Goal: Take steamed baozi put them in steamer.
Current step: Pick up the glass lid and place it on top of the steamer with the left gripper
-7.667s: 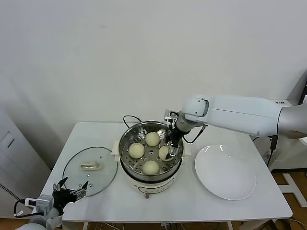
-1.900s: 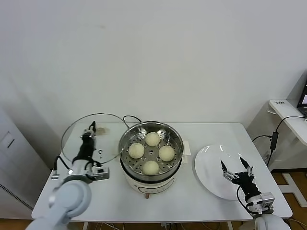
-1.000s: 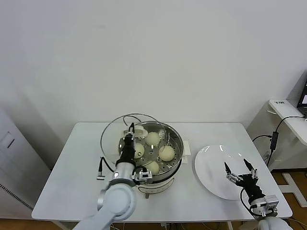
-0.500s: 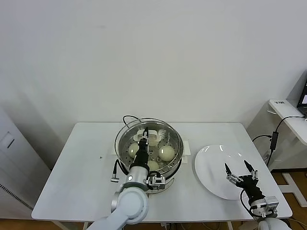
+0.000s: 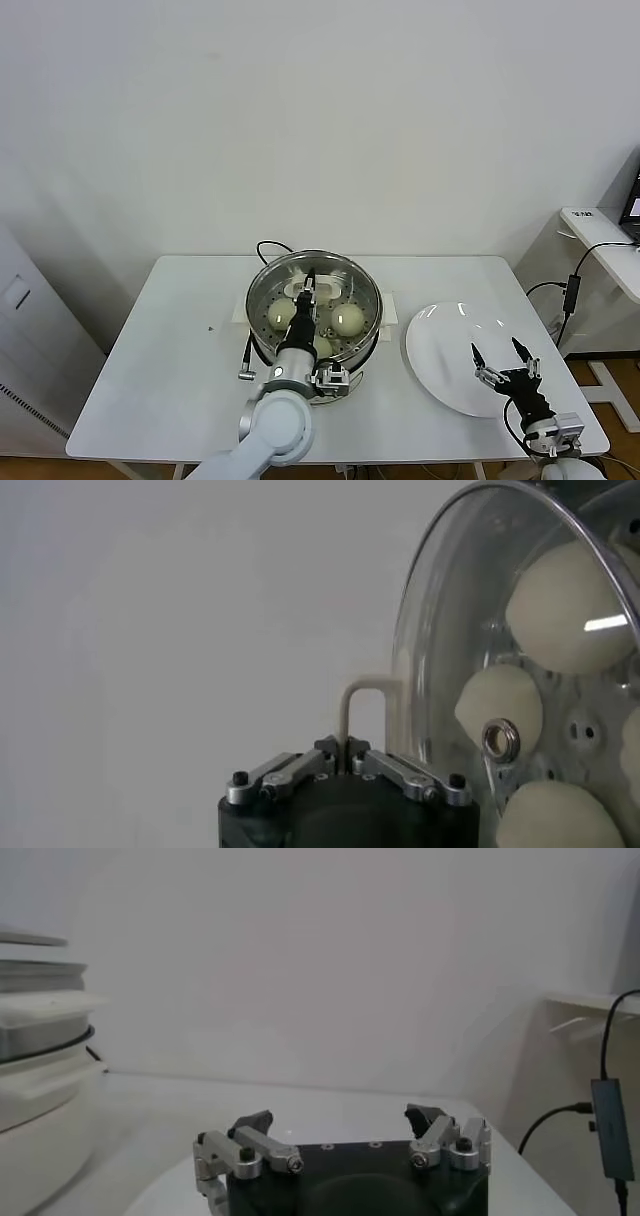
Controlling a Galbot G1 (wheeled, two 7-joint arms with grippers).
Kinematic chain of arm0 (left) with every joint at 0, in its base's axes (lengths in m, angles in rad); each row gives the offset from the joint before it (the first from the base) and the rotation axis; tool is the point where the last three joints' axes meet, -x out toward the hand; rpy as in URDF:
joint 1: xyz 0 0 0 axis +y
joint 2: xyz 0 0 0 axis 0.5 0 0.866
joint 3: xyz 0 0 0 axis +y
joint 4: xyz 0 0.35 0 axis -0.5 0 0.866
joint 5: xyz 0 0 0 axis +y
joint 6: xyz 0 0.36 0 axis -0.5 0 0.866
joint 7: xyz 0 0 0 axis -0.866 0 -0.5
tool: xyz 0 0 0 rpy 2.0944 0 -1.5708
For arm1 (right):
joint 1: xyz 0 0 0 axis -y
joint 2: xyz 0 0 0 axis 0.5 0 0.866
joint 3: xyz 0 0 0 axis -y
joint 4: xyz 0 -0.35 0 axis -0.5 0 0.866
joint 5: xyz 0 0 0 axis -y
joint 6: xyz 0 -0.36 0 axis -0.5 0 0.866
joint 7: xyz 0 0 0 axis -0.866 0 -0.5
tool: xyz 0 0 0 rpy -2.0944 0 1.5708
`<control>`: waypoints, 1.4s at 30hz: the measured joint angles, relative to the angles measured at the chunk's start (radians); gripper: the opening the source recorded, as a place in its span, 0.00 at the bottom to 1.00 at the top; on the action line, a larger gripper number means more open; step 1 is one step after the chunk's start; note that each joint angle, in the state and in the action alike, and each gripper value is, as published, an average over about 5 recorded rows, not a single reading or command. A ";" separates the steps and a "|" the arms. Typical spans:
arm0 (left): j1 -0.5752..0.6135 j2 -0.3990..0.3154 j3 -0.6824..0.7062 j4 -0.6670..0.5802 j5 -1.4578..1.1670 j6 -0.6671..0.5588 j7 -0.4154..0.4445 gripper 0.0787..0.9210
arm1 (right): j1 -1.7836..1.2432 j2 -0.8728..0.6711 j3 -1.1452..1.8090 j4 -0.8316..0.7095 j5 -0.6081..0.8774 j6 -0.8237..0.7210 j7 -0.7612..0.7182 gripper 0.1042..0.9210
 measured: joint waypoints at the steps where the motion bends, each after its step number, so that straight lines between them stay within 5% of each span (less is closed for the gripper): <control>1: 0.000 -0.002 0.001 0.003 0.000 -0.001 -0.001 0.04 | -0.001 0.000 0.001 0.000 0.000 0.000 -0.001 0.88; 23: 0.009 -0.015 -0.001 0.041 -0.028 0.008 -0.033 0.05 | -0.011 0.003 0.012 0.002 -0.001 0.012 -0.014 0.88; 42: 0.091 0.060 -0.080 -0.131 -0.286 -0.074 -0.029 0.67 | -0.009 -0.001 0.019 -0.002 0.001 0.018 -0.027 0.88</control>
